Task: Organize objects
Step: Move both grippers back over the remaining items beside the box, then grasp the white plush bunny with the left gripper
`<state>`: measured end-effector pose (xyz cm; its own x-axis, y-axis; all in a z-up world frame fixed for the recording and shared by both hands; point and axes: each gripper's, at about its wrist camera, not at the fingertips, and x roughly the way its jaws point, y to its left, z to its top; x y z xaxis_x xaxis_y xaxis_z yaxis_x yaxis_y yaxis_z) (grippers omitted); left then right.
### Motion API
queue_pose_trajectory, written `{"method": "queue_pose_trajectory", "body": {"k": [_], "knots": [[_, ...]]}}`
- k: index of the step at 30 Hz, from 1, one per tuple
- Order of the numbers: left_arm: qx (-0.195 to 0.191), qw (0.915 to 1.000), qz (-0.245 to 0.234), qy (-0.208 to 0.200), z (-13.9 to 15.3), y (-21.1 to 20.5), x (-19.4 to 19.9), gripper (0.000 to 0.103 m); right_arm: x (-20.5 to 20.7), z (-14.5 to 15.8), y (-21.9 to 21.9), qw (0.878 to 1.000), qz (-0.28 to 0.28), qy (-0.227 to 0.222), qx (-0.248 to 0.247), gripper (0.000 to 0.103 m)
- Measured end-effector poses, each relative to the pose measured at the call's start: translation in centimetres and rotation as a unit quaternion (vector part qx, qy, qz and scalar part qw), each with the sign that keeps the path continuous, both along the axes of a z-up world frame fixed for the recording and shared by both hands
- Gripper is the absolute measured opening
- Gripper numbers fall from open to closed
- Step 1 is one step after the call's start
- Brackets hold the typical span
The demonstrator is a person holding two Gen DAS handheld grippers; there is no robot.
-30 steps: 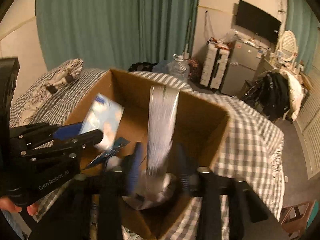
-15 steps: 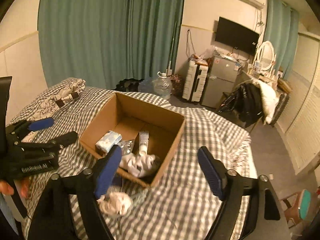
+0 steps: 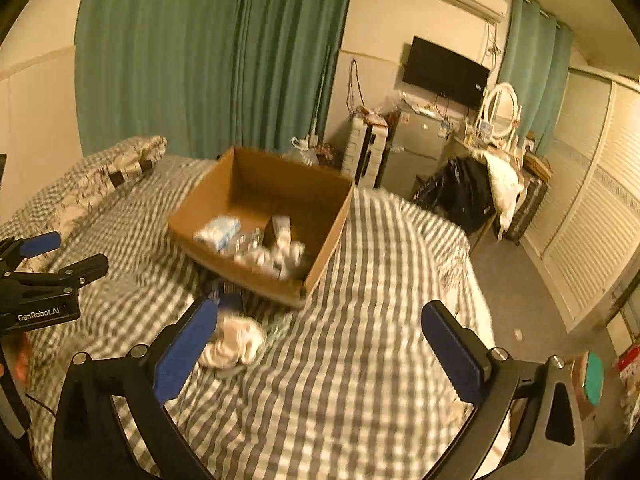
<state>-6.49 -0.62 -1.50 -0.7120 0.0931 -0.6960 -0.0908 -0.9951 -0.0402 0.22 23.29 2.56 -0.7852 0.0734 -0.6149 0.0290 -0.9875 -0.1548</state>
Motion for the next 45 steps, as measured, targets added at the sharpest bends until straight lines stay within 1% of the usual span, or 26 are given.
{"method": "queue_pose_trajectory", "body": {"k": [2,4,6,8,9,11,14,16,18,23,26,28,30,33,34,35,38,41,45], "knots": [[0.003,0.9999,0.008,-0.013,-1.7,0.3,-0.1,0.098,-0.3,-2.2,-0.1,1.000,0.000,-0.006,-0.010,0.103],[0.003,0.9997,0.012,-0.019,-3.2,0.7,-0.2,0.098,-1.1,-4.6,0.1,0.999,-0.005,-0.018,-0.032,0.103],[-0.010,0.9996,0.009,-0.023,-4.7,1.6,-0.6,0.098,-2.4,-6.5,0.4,0.998,-0.012,-0.039,-0.048,0.103],[-0.025,0.9991,0.000,-0.033,-5.7,2.7,-1.1,0.098,-3.3,-8.0,0.4,0.998,-0.020,-0.050,-0.045,0.103],[-0.031,0.9984,-0.008,-0.047,-6.4,3.3,-1.7,0.098,-3.7,-8.6,0.6,0.997,-0.026,-0.053,-0.041,0.103],[-0.034,0.9975,-0.014,-0.060,-7.0,4.2,-2.6,0.098,-4.1,-9.5,1.2,0.997,-0.033,-0.056,-0.045,0.103],[-0.031,0.9968,-0.023,-0.070,-7.6,5.2,-4.0,0.098,-4.6,-10.4,2.2,0.995,-0.043,-0.063,-0.060,0.103],[-0.037,0.9963,-0.027,-0.073,-8.0,6.2,-5.0,0.098,-5.0,-10.8,2.8,0.994,-0.050,-0.070,-0.071,0.103],[-0.049,0.9940,-0.036,-0.090,-9.1,7.2,-6.1,0.098,-5.2,-11.0,3.2,0.993,-0.053,-0.073,-0.080,0.102],[-0.067,0.9882,-0.066,-0.121,-11.3,9.5,-7.4,0.086,-5.3,-11.5,3.5,0.991,-0.050,-0.077,-0.093,0.102],[-0.065,0.9856,-0.083,-0.133,-12.1,10.3,-7.7,0.086,-5.5,-11.9,3.3,0.991,-0.049,-0.082,-0.096,0.102],[-0.058,0.9851,-0.083,-0.139,-12.5,10.5,-8.1,0.086,-5.6,-12.1,3.4,0.990,-0.048,-0.086,-0.096,0.102],[-0.048,0.9846,-0.087,-0.144,-12.9,10.6,-8.3,0.084,-5.7,-12.3,3.4,0.990,-0.050,-0.088,-0.098,0.102],[-0.055,0.9840,-0.090,-0.143,-13.0,10.8,-7.9,0.073,-5.7,-12.5,3.5,0.989,-0.052,-0.092,-0.100,0.102],[-0.054,0.9842,-0.091,-0.142,-12.9,10.8,-7.7,0.064,-5.7,-12.6,3.4,0.989,-0.053,-0.093,-0.100,0.102],[-0.050,0.9849,-0.087,-0.141,-12.7,10.5,-7.5,0.058,-5.8,-12.7,3.4,0.989,-0.054,-0.096,-0.099,0.102],[-0.028,0.9853,-0.089,-0.143,-12.4,9.9,-7.0,0.058,-5.7,-12.8,3.2,0.989,-0.055,-0.096,-0.096,0.102],[-0.019,0.9867,-0.089,-0.135,-11.3,9.3,-5.9,0.058,-5.3,-12.5,2.9,0.991,-0.052,-0.089,-0.089,0.102],[-0.001,0.9907,-0.084,-0.107,-8.5,7.1,-3.2,0.058,-4.9,-12.3,2.6,0.992,-0.049,-0.088,-0.080,0.102]]}}
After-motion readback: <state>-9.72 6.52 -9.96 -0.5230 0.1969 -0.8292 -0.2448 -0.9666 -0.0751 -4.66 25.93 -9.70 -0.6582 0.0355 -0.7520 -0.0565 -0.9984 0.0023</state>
